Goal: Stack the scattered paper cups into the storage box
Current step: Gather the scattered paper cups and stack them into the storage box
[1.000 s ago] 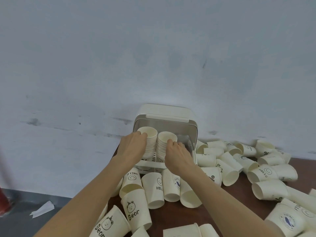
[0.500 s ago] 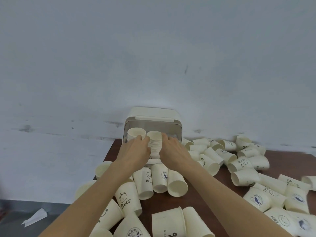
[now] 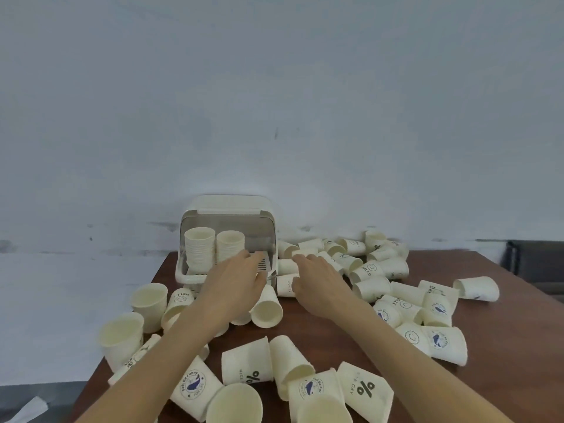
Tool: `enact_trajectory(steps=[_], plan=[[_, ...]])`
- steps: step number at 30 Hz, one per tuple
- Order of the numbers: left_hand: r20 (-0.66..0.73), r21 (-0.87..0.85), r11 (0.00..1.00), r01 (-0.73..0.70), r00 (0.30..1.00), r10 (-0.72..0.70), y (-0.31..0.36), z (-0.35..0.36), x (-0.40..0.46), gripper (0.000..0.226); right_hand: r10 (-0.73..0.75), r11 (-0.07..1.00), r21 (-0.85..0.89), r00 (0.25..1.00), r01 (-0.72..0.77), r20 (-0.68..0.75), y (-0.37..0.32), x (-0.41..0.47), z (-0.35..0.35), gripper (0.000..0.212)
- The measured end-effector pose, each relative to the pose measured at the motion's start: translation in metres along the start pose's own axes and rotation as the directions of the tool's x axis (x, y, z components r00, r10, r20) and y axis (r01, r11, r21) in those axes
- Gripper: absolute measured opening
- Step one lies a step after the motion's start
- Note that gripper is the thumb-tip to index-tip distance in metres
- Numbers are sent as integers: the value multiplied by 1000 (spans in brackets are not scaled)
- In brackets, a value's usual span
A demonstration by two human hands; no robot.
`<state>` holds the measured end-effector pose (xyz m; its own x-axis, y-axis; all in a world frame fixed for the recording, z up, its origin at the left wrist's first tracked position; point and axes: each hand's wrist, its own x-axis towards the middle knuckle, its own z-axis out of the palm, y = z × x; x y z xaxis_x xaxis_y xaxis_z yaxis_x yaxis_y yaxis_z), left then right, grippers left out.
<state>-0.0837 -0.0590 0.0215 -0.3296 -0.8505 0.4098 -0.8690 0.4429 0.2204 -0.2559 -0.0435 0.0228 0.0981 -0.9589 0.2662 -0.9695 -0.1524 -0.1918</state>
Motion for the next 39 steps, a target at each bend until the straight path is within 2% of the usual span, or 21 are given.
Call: enact_trajectory(steps=[5,14,20,25,35,39], plan=[[27,-68,995,-75,997,77,44,10,-1,43,50,999,-7,999,-50,-22,32,-33,-14,36],[113,-162,965,-206,968,226,110,35,6,40,157,987,37,985,-154,-74,83,-75,-28,29],[181,-190,952,-239,945,273,141,53,17,40,250,968,45,967,-248,-45,116,-94,-28,41],[208,-203,940,-275,926,316,163,71,31,37,325,945,42,946,-324,-12,143,-102,-20,27],[308,-144,925,-351,873,379,197,120,65,38,431,899,86,902,-429,-9,191,-115,-17,37],[400,-221,921,-321,831,386,205,143,80,37,519,850,115,855,-514,-13,214,-124,-16,30]])
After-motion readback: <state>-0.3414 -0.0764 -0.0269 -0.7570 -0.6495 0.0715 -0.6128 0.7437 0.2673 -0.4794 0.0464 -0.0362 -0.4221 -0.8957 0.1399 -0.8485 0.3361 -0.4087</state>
